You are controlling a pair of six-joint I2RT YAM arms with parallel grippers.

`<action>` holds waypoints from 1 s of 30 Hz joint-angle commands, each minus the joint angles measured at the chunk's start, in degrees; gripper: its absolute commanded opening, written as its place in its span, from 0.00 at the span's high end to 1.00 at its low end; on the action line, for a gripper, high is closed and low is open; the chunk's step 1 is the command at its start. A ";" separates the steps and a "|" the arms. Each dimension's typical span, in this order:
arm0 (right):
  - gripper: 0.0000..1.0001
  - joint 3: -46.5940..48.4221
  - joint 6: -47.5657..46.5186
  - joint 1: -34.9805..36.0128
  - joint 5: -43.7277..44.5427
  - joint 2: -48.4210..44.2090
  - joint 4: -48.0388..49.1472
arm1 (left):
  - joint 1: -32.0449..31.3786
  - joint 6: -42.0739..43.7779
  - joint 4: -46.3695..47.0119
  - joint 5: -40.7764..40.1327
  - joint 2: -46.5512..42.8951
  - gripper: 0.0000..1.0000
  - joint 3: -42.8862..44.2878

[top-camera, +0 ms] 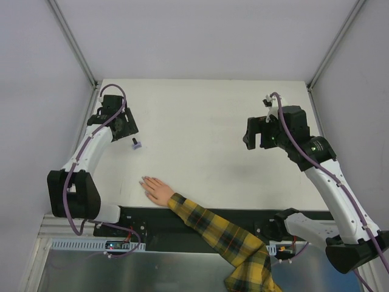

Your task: Paint the nails

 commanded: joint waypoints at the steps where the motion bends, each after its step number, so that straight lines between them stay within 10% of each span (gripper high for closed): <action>1: 0.04 -0.04 -0.64 0.36 -2.16 -2.36 0.91 | -0.04 3.50 -0.50 -3.11 5.24 0.33 4.10; 30: 0.03 -1.45 -0.46 0.62 -3.22 -3.15 1.88 | -7.25 5.79 0.29 -10.32 17.92 0.57 6.74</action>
